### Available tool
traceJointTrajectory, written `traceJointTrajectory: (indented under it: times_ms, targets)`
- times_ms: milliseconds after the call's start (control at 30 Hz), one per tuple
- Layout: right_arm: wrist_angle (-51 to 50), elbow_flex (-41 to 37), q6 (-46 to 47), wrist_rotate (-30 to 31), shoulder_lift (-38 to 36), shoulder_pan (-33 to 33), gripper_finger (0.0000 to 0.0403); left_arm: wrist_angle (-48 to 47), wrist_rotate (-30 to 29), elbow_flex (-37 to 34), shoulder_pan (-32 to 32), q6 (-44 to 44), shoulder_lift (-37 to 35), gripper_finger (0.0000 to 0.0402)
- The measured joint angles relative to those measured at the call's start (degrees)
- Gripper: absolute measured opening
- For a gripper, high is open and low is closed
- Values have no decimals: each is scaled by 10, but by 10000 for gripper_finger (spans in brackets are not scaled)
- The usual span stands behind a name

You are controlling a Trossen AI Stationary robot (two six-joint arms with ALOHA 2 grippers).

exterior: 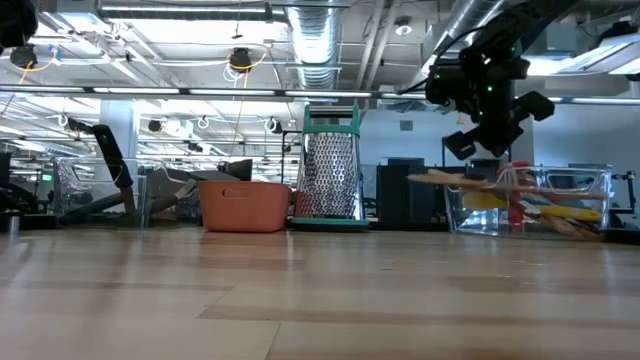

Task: Pick & Place Kitchen Items
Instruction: Adjust the brown wooden spoon

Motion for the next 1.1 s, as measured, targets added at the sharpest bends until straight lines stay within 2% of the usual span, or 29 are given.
traceJointTrajectory:
  times_ms: [233, 367, 500, 633, 733, 900, 1100]
  targets:
    - [9, 0, -84, -18, -22, 11, 0, 0, 0, 0, 0, 5, 8, 2]
    - [25, 0, -152, -62, -66, 32, 0, 0, 1, 0, 0, 6, 8, 2]
    - [39, 0, -221, -155, -125, 53, 0, 0, 1, 0, 0, 6, 8, 2]
    - [23, 0, -283, -301, -178, 75, 0, 0, 1, 0, 0, 4, 8, 2]
    - [1, 0, -293, -390, -206, 94, 0, 0, 1, 0, 0, 3, 8, 2]
    - [-53, 0, -293, -452, -217, 133, 0, 0, 3, 0, 0, 2, 8, 2]
    - [-85, 0, -282, -484, -181, 191, 0, 0, 3, 0, 0, 0, 8, 2]
